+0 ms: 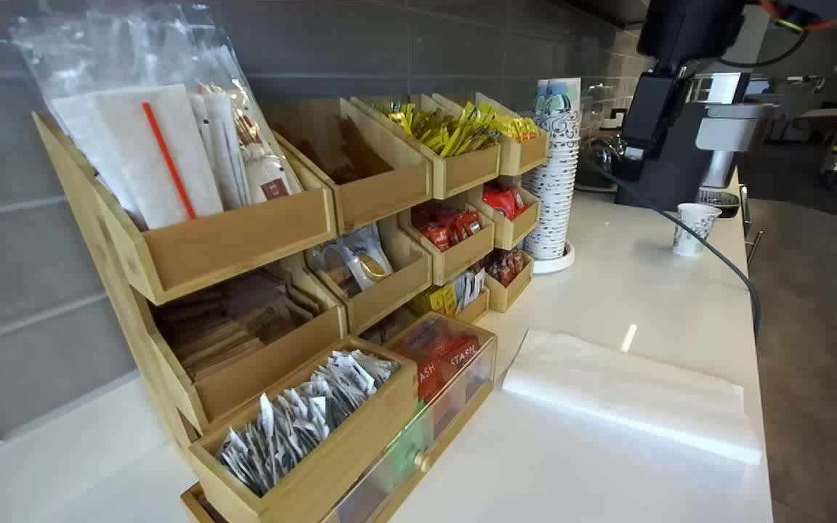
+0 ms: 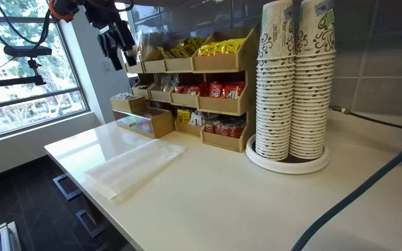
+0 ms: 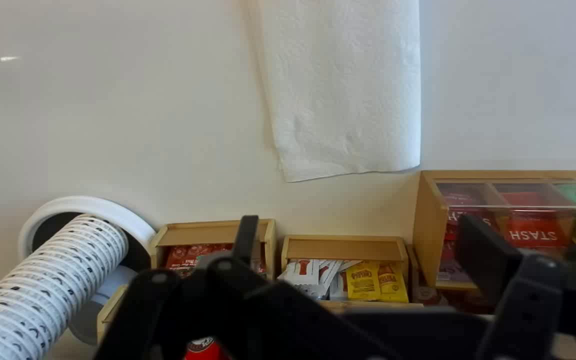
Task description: Remove a yellow sachet from the top shelf and put it on the counter
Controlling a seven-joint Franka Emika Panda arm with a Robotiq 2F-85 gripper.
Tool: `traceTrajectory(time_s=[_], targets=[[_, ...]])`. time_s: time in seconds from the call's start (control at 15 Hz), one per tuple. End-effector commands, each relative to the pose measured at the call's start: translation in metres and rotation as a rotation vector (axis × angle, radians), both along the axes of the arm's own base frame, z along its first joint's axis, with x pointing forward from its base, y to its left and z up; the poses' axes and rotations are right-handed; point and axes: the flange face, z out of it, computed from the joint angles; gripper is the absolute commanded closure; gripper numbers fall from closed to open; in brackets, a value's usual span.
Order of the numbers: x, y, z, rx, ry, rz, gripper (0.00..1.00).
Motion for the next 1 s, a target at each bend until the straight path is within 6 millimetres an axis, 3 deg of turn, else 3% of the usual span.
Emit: traceTrajectory(time_s=[0.0,0.4,0.93], targets=[[0.000,0.000,0.001,0.000,0.001,0.000,0.00],[0.002,0.001,-0.006,-0.023,0.001,0.025,0.00],[0.007,0.035,-0.004,0.007,-0.178,0.409,0.00]])
